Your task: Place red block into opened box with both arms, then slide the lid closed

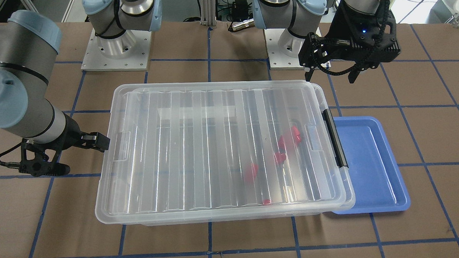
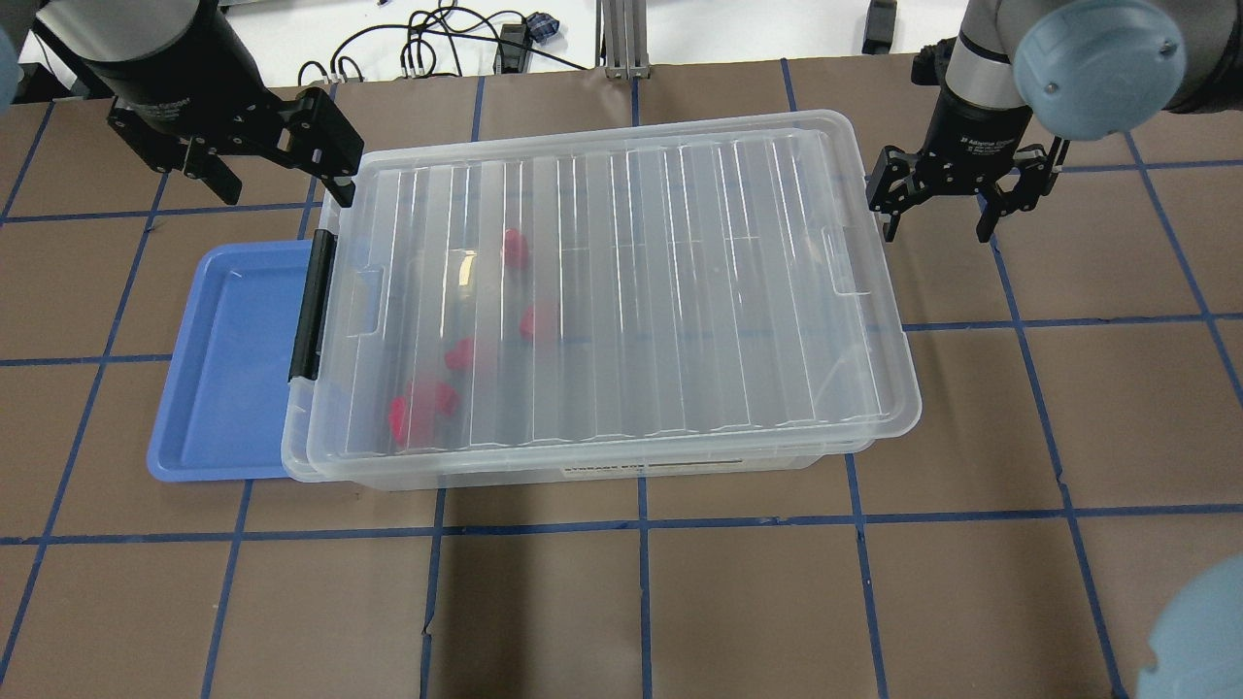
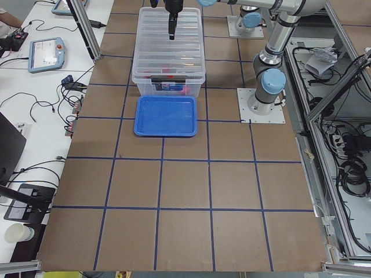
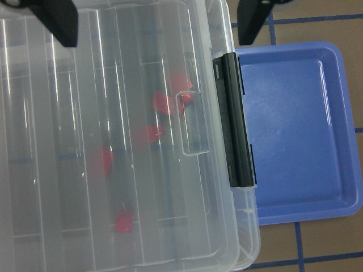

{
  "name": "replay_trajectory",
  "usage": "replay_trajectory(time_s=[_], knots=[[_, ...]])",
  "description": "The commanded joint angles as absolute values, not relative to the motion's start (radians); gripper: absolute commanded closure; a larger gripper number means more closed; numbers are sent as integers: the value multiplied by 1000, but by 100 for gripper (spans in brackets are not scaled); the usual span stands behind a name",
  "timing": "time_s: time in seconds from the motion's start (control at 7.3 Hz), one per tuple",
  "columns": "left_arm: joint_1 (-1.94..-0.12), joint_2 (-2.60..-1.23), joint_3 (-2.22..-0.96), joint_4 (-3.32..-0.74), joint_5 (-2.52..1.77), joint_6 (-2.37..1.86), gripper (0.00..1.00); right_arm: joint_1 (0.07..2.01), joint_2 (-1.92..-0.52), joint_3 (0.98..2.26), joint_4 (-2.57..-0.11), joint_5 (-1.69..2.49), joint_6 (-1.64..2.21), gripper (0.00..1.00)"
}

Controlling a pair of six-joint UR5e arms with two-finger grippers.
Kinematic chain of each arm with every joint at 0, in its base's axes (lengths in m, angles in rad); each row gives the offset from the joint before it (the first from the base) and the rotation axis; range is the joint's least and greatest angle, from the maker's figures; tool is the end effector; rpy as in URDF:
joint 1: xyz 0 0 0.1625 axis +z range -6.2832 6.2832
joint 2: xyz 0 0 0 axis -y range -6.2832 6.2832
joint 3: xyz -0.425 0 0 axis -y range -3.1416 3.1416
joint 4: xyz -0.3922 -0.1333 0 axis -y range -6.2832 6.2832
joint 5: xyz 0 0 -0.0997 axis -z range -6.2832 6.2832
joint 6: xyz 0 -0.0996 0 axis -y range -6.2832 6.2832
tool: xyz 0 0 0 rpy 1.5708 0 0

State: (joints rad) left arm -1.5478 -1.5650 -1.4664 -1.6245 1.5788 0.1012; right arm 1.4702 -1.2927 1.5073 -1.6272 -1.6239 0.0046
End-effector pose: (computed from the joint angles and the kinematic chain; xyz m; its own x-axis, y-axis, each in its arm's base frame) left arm -0.1211 -0.4954 0.5368 -0.9969 0.0775 -0.0137 0.0782 0.9954 -0.0554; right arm 0.0689 -0.5926 0.3737 -0.9939 0.0965 0.0531 0.1037 0.9821 0.1573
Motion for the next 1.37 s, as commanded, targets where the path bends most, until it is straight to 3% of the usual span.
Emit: replay_trajectory(time_s=[0.0,0.27,1.23], knots=[[-1548,-1565,-1466,-1624,1580,101,0,1471,-1365,1457,-1589,-1625,14,0],[-1548,-1566,-1463,-1624,1578,101,0,1473,-1451,1465,-1516,-1621,14,0],[-1548,-1565,-1448,-1629,1591,103,0,1574,-1493,1473,-1513,-1583,131,0]])
